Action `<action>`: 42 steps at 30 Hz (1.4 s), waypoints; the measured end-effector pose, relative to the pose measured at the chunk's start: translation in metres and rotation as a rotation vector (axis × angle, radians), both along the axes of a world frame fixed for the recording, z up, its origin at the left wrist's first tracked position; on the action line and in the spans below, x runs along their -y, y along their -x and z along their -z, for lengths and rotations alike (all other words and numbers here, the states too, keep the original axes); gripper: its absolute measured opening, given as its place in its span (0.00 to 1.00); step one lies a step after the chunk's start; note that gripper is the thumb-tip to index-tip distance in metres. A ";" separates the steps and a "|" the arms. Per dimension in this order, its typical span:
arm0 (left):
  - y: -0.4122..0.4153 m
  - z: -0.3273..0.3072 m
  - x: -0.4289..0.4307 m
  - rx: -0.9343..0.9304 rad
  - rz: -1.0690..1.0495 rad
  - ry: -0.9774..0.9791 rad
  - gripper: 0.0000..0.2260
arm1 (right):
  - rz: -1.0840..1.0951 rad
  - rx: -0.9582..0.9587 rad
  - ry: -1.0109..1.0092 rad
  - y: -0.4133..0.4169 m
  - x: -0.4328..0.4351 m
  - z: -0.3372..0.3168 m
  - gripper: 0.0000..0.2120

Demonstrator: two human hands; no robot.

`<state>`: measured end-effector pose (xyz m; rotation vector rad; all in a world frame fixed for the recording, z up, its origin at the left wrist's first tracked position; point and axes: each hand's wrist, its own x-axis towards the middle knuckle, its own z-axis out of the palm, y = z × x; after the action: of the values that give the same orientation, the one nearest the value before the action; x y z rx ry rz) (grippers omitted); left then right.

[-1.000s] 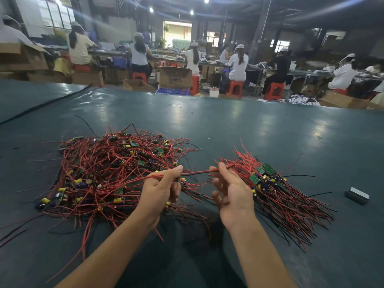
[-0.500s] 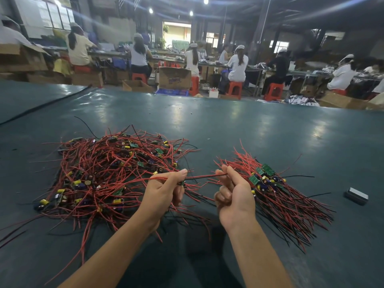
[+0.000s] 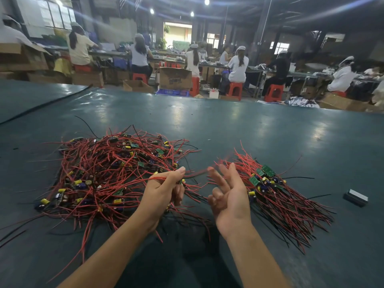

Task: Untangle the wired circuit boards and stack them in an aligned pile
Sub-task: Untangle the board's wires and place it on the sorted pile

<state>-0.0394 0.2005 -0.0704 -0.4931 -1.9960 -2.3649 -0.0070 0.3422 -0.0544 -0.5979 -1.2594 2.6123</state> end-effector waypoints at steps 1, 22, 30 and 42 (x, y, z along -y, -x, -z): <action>0.000 0.000 -0.001 -0.009 -0.010 0.002 0.23 | -0.036 -0.007 -0.028 -0.001 0.004 0.000 0.15; -0.005 -0.002 -0.006 -0.048 0.029 0.092 0.18 | 0.075 0.029 -0.029 0.003 -0.003 -0.004 0.06; -0.007 -0.003 -0.005 -0.102 0.046 0.102 0.21 | 0.084 -0.070 0.158 0.005 -0.032 -0.006 0.08; 0.002 -0.008 0.008 -0.089 -0.005 -0.024 0.20 | -0.045 -0.088 -0.067 -0.005 -0.012 -0.011 0.35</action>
<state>-0.0413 0.1922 -0.0623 -0.5812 -1.9263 -2.3174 -0.0022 0.3542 -0.0432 -0.4428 -1.3421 2.5897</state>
